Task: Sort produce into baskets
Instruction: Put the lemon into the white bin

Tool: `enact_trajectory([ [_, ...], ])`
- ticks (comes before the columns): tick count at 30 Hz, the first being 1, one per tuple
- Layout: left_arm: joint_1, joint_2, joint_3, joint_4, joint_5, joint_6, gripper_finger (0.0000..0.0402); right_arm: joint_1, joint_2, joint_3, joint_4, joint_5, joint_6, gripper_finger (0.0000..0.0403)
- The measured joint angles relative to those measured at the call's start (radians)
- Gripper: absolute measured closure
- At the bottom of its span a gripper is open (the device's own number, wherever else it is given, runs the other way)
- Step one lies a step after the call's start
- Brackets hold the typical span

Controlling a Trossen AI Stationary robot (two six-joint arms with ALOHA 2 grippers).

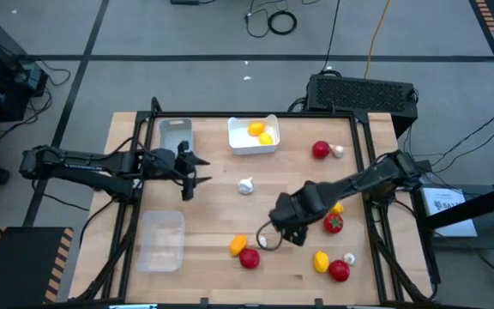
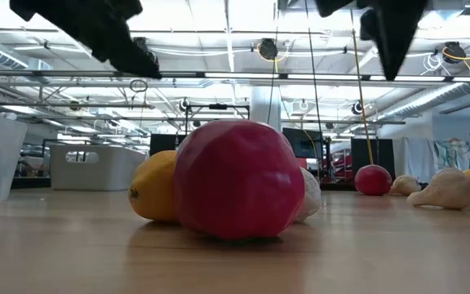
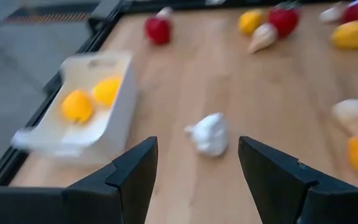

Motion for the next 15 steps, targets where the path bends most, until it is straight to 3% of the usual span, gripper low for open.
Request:
enact_trajectory([
  [10,-0.054,0.000,0.000,0.076,0.023,0.061,0.0169,0.136,0.000,0.000,-0.073,-0.006,0.266,0.0151],
  [15,-0.054,0.000,0.000,0.076,0.023,0.079,0.0169,0.148,0.000,-0.001,-0.098,-0.105,0.669,0.0151],
])
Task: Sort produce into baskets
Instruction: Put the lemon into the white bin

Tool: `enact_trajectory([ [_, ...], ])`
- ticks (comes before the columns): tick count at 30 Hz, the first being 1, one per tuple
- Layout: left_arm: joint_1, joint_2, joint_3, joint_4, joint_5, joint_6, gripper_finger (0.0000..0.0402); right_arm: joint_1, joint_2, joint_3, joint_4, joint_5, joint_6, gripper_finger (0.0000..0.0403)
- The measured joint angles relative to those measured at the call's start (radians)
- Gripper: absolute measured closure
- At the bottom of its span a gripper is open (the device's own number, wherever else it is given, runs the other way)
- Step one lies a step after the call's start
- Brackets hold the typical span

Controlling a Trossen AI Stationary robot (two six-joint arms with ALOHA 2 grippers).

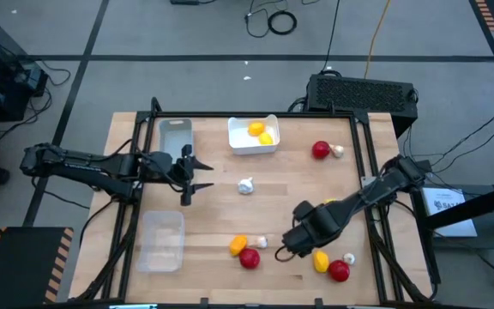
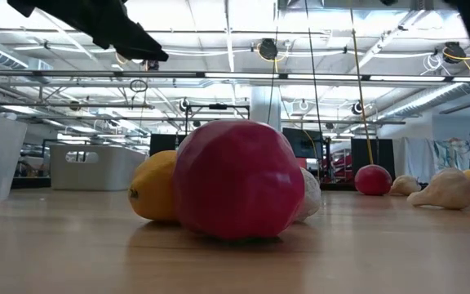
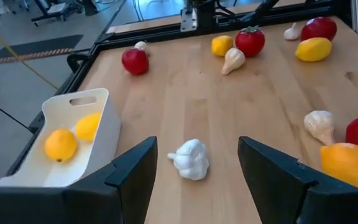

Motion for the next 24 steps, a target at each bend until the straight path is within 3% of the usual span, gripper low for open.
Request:
enact_trajectory([
  [3,0.000,0.000,0.000,0.000,0.000,0.007,0.0169,-0.002,0.000,0.000,-0.016,-0.005,0.102,0.0150],
  [17,0.000,0.000,0.000,0.022,-0.002,0.078,0.0169,0.000,0.021,-0.001,0.039,-0.053,0.114,0.0108],
  [24,0.000,0.000,0.000,-0.070,-0.004,-0.065,0.0169,0.000,0.053,-0.001,0.037,-0.059,0.075,0.0094],
])
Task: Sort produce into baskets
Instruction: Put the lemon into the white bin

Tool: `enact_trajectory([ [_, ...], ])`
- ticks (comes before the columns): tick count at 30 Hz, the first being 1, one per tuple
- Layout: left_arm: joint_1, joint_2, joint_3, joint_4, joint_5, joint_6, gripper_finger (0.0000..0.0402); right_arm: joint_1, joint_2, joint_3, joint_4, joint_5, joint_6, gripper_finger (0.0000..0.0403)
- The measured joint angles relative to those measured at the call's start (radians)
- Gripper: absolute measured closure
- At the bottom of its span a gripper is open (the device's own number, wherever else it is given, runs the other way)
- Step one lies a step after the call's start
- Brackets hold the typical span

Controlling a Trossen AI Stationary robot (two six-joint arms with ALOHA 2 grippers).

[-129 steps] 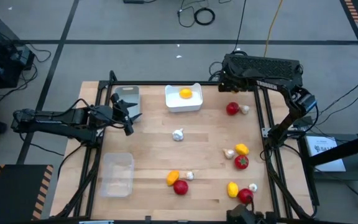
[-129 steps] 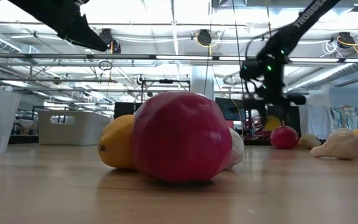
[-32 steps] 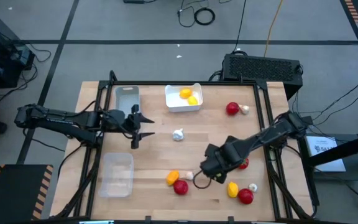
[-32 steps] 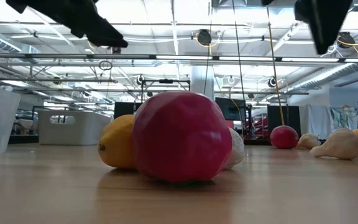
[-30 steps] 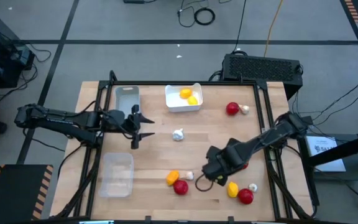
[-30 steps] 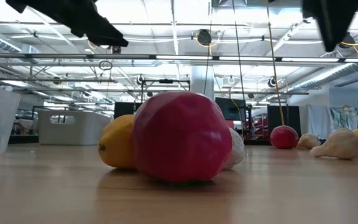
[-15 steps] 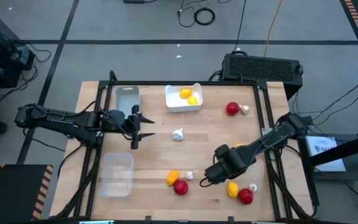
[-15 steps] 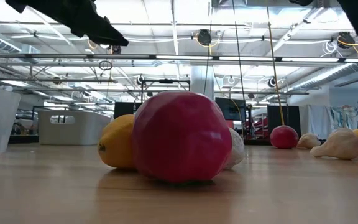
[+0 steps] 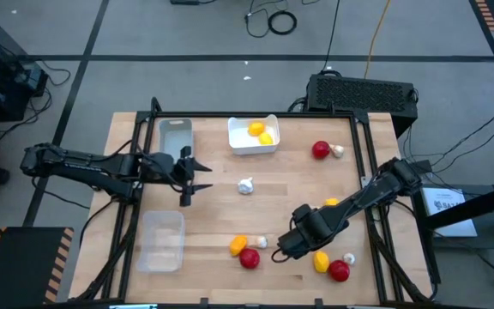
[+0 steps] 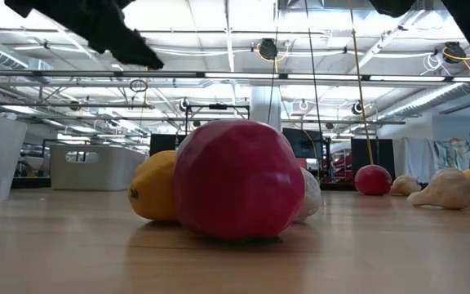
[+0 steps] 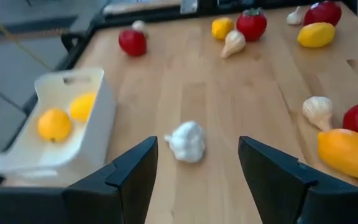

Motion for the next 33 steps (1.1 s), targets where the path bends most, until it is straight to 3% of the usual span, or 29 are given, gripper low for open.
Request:
enact_trajectory([
  [8,-0.056,0.000,0.000,-0.063,0.000,-0.138,0.0169,0.049,0.043,0.000,0.000,0.032,0.074,0.0094],
  [12,-0.145,0.005,0.000,-0.071,-0.013,-0.174,0.0169,0.071,0.071,0.000,0.006,0.030,0.073,0.0094],
  [22,-0.386,0.030,0.000,-0.041,-0.161,-0.193,0.0169,0.099,0.096,-0.001,0.079,0.023,0.180,0.0094],
  [33,-0.425,0.029,0.000,-0.039,-0.211,-0.191,0.0169,0.112,0.113,-0.001,0.095,-0.004,0.338,0.0094],
])
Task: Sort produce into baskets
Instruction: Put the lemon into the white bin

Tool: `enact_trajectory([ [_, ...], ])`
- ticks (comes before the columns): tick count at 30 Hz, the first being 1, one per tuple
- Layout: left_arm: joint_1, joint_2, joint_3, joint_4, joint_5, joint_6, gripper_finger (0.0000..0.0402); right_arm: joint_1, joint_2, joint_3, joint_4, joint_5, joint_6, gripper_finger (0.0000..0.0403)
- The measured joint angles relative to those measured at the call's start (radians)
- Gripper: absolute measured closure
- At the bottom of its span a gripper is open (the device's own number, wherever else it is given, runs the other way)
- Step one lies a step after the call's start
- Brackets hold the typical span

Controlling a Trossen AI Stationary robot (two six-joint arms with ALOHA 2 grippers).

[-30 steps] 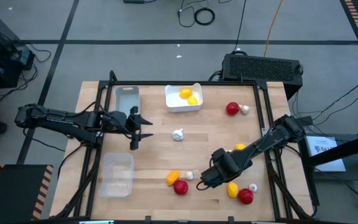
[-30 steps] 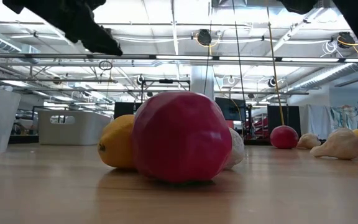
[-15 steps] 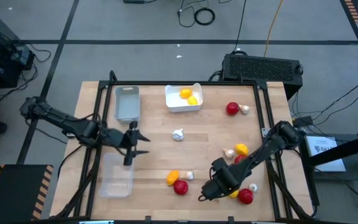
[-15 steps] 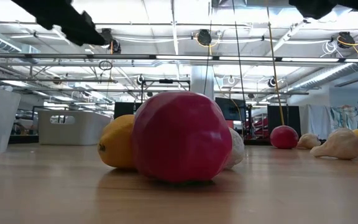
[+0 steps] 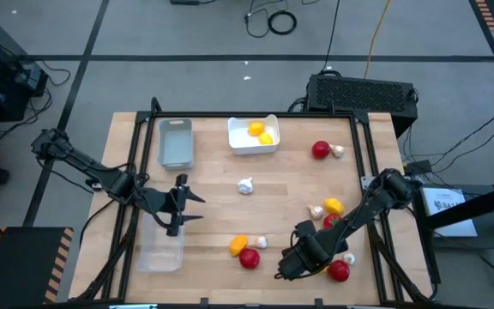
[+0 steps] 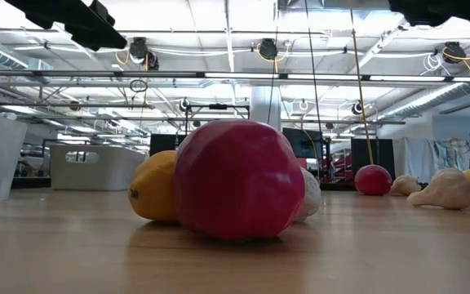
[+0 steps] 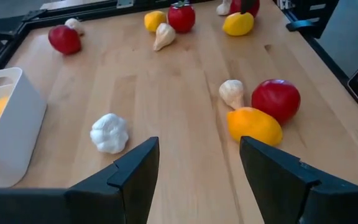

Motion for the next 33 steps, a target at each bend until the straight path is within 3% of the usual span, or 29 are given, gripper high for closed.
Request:
enact_trajectory([
  [10,0.000,0.000,0.000,0.000,-0.004,-0.002,0.0169,0.005,0.001,-0.105,0.083,-0.102,-0.012,0.0094],
  [17,0.000,0.000,0.000,0.000,-0.004,-0.009,0.0169,0.005,0.001,-0.226,0.278,-0.200,-0.090,0.0094],
  [33,0.000,0.000,0.000,0.000,-0.004,-0.032,0.0169,-0.002,0.000,-0.358,0.482,-0.234,-0.138,0.0094],
])
